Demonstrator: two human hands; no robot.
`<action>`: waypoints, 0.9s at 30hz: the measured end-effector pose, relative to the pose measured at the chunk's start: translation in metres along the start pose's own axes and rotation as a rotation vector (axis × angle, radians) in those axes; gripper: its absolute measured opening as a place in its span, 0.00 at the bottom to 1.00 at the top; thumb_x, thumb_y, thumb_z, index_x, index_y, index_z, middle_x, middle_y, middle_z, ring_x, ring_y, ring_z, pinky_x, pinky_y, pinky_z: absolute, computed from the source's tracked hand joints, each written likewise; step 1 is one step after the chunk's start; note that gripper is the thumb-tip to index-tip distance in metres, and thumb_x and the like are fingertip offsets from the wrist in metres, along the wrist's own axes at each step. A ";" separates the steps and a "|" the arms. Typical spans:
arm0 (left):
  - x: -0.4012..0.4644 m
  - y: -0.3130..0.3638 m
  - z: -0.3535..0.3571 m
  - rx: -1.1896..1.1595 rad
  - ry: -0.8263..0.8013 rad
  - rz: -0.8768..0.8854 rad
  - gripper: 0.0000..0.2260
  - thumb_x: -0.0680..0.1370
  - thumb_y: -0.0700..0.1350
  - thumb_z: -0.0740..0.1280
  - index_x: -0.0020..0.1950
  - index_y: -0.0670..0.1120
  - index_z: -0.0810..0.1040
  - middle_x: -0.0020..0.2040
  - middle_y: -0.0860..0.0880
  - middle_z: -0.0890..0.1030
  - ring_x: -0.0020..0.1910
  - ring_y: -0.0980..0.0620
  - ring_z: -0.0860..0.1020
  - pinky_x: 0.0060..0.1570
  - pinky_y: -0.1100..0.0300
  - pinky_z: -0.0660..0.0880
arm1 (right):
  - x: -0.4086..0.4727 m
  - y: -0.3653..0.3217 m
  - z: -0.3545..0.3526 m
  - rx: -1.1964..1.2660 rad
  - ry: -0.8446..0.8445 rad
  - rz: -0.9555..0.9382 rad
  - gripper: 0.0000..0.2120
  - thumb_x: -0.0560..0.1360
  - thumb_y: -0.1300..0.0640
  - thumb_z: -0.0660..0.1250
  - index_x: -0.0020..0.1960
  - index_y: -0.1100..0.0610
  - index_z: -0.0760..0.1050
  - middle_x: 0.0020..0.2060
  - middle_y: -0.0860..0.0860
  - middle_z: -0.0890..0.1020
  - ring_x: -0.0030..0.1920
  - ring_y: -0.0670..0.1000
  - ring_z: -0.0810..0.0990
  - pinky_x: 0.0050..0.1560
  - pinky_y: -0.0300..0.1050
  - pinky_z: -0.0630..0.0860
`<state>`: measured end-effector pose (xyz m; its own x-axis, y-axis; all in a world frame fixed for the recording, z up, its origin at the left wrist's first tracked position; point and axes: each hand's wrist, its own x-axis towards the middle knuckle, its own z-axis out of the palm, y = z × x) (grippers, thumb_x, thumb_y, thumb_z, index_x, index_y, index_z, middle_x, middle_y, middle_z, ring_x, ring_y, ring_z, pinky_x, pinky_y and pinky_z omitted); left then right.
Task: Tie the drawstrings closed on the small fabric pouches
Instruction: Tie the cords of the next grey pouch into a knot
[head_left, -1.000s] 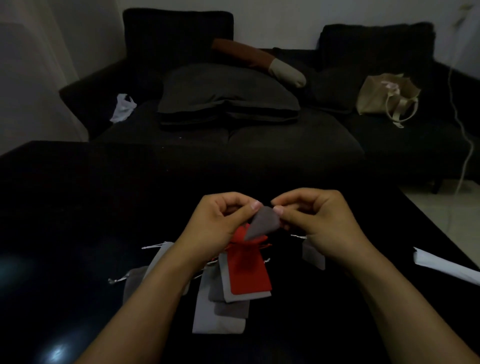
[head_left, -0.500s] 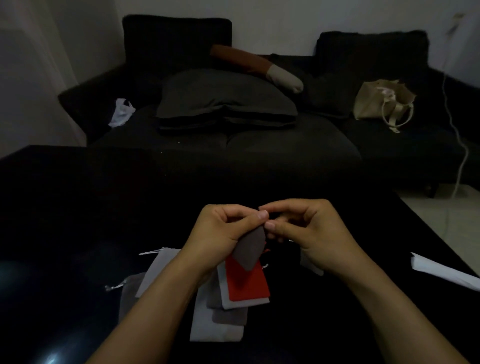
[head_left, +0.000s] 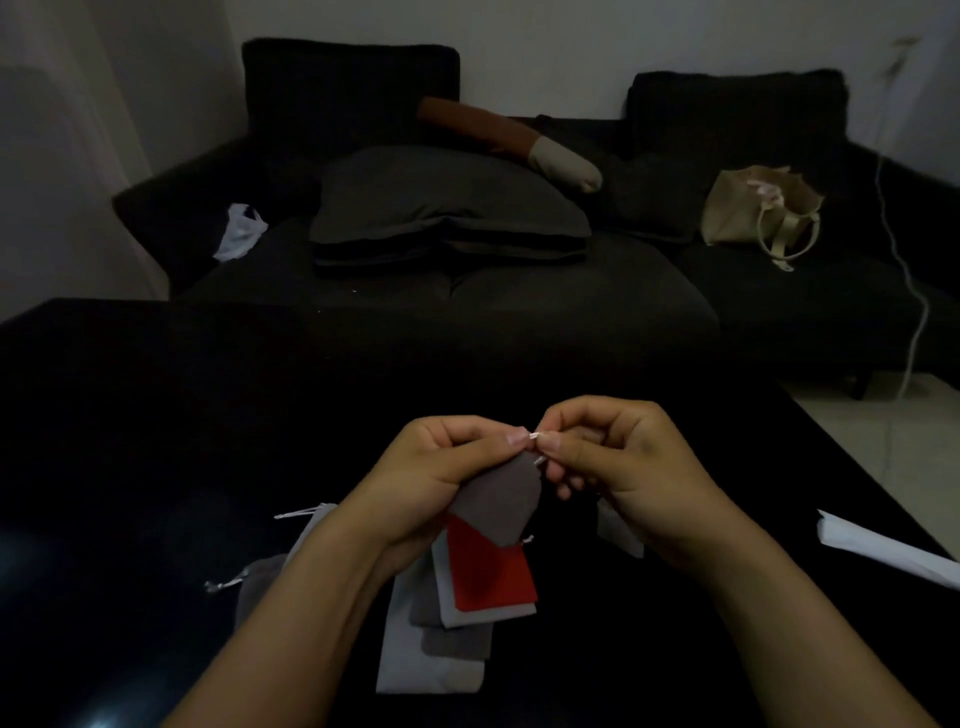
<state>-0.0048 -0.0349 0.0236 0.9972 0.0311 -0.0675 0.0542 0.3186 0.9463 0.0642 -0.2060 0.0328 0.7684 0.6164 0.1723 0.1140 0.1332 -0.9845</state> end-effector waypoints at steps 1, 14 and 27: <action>-0.001 0.001 0.000 -0.023 -0.020 -0.024 0.11 0.70 0.44 0.72 0.46 0.38 0.85 0.46 0.37 0.85 0.43 0.47 0.84 0.46 0.56 0.81 | 0.000 0.000 0.000 -0.007 -0.043 0.011 0.05 0.71 0.63 0.69 0.44 0.65 0.77 0.27 0.53 0.78 0.26 0.46 0.74 0.28 0.35 0.72; 0.004 -0.004 0.002 -0.122 0.033 -0.097 0.09 0.68 0.39 0.73 0.47 0.43 0.87 0.49 0.39 0.85 0.48 0.47 0.84 0.60 0.50 0.77 | 0.001 0.000 -0.002 -0.050 -0.065 0.025 0.02 0.77 0.65 0.65 0.48 0.63 0.77 0.30 0.52 0.78 0.28 0.44 0.72 0.28 0.34 0.71; 0.006 -0.005 -0.003 0.157 0.272 0.167 0.06 0.72 0.37 0.73 0.47 0.44 0.85 0.41 0.45 0.87 0.40 0.54 0.85 0.36 0.67 0.78 | -0.003 -0.006 -0.013 -0.699 0.081 -0.030 0.04 0.74 0.61 0.72 0.45 0.54 0.85 0.35 0.49 0.85 0.35 0.50 0.84 0.38 0.42 0.81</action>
<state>0.0008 -0.0333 0.0171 0.9440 0.3285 0.0309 -0.0807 0.1391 0.9870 0.0698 -0.2190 0.0380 0.8002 0.5566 0.2232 0.4925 -0.3975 -0.7743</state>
